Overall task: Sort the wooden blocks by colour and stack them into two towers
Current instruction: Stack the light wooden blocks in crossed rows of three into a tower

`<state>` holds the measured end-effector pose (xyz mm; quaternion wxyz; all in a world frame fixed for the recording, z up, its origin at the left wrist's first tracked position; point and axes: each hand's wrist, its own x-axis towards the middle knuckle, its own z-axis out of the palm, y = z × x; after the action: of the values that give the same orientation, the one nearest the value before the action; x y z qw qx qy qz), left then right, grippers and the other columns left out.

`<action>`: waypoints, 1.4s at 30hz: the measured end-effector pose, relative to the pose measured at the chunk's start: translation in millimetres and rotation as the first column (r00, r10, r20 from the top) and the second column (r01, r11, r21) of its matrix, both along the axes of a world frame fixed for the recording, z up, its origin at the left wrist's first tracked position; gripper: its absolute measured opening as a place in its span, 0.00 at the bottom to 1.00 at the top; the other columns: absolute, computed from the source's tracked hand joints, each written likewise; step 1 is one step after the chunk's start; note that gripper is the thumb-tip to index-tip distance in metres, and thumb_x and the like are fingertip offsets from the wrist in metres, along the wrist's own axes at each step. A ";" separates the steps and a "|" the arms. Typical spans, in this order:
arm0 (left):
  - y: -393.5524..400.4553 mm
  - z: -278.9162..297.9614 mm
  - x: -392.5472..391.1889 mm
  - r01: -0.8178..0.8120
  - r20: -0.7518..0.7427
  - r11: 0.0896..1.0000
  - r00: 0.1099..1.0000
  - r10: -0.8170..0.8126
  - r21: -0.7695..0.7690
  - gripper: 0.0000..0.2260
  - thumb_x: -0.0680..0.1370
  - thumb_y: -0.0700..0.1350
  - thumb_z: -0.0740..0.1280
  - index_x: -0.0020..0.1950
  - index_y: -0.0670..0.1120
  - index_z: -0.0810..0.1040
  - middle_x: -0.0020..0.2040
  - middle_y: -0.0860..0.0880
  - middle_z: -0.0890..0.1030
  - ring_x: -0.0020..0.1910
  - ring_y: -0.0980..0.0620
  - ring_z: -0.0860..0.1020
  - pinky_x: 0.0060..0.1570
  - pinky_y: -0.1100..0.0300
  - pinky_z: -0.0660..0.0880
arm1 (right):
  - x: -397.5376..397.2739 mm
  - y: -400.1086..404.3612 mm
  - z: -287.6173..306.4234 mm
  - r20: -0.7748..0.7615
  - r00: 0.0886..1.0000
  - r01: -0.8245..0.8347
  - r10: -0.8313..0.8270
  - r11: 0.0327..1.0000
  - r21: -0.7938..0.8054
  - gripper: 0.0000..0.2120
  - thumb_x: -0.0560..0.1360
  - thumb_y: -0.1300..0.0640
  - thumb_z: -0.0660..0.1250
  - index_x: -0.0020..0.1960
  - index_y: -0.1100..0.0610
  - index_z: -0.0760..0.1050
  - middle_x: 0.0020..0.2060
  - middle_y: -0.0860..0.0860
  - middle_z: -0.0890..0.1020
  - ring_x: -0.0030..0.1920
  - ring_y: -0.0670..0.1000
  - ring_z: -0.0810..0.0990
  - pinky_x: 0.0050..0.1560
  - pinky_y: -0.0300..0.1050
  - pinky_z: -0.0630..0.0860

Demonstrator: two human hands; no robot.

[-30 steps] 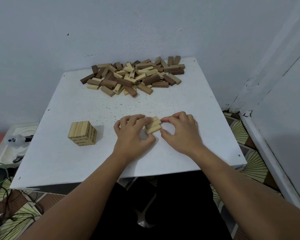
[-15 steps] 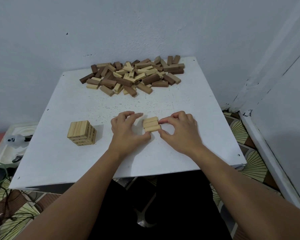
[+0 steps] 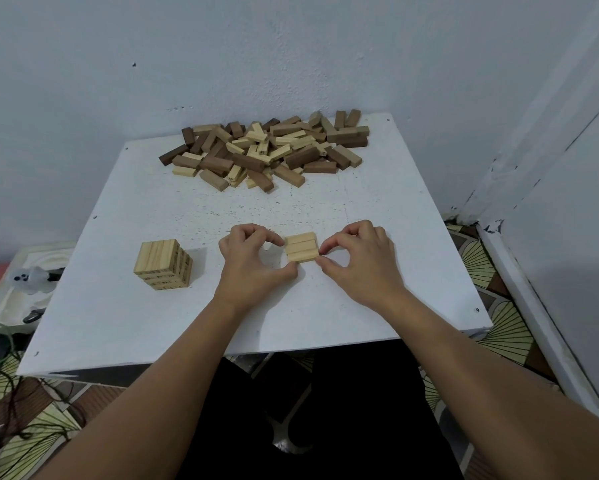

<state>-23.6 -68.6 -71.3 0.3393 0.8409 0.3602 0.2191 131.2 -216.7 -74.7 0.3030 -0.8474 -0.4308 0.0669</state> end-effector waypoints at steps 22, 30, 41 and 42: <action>19.0 28.0 -2.5 0.108 -0.180 0.975 0.973 -0.144 -0.194 0.34 0.68 0.56 0.82 0.70 0.62 0.71 0.64 0.54 0.69 0.69 0.49 0.61 0.66 0.49 0.66 | 21.3 13.1 34.6 -0.135 0.982 -0.162 0.135 0.963 -0.214 0.36 0.73 0.41 0.74 0.77 0.37 0.63 0.67 0.49 0.67 0.70 0.53 0.64 0.68 0.49 0.61; 37.8 32.8 5.4 0.128 -0.275 0.957 0.940 -0.201 -0.260 0.33 0.63 0.60 0.84 0.67 0.66 0.79 0.64 0.54 0.67 0.69 0.46 0.64 0.72 0.42 0.66 | 32.2 19.3 38.2 -0.311 0.937 -0.246 0.161 0.934 -0.257 0.35 0.71 0.39 0.77 0.74 0.34 0.67 0.65 0.46 0.64 0.69 0.52 0.61 0.70 0.49 0.60; 37.1 33.7 6.3 0.111 -0.235 0.942 0.953 -0.191 -0.316 0.24 0.63 0.56 0.85 0.56 0.69 0.83 0.60 0.58 0.67 0.67 0.49 0.65 0.69 0.44 0.70 | 35.0 21.2 26.9 -0.291 0.941 -0.237 0.172 0.949 -0.208 0.27 0.71 0.39 0.77 0.68 0.33 0.73 0.63 0.45 0.64 0.64 0.47 0.59 0.67 0.46 0.59; 37.0 34.3 7.0 0.109 -0.242 0.944 0.951 -0.190 -0.311 0.23 0.64 0.56 0.85 0.56 0.68 0.83 0.60 0.58 0.67 0.67 0.49 0.65 0.69 0.44 0.71 | 35.3 21.3 26.8 -0.291 0.941 -0.236 0.171 0.949 -0.207 0.27 0.71 0.38 0.77 0.67 0.33 0.73 0.63 0.44 0.64 0.63 0.47 0.59 0.66 0.46 0.59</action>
<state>-16.5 -31.6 -36.9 0.4243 0.8281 0.3659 0.0203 166.4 -195.4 -47.9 0.2461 -0.8111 -0.4602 0.2640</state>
